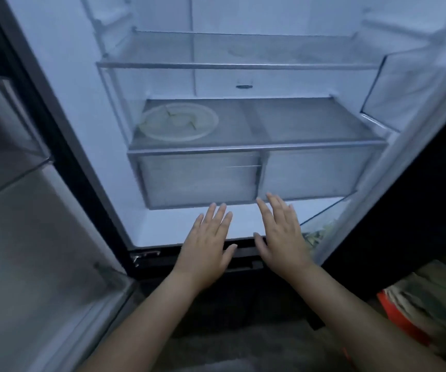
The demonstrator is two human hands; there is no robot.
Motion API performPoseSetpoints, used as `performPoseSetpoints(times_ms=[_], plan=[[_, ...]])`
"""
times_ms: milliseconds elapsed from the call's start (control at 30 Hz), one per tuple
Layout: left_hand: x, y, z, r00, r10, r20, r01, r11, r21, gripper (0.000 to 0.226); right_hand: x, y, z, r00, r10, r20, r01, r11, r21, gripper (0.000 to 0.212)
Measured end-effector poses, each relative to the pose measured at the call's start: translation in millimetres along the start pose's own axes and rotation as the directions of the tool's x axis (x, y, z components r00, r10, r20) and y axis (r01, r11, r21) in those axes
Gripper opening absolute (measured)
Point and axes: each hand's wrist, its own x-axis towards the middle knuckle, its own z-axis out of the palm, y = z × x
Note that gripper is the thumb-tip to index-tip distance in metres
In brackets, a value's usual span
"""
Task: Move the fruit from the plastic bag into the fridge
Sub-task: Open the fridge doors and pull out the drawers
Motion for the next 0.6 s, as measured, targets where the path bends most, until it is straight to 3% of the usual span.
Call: performPoseSetpoints(times_ms=[300,600], plan=[[55,57,27,0.947,0.311,0.075,-0.302,0.946,-0.116,0.078,-24,22,-15,0.962,0.269,-0.039,-0.271,0.962,-0.046,0.073],[68,88,41,0.876,0.475,0.082,-0.45,0.867,-0.216,0.071,-69,34,-24,0.957,0.285,0.05,-0.273,0.947,-0.167,0.069]])
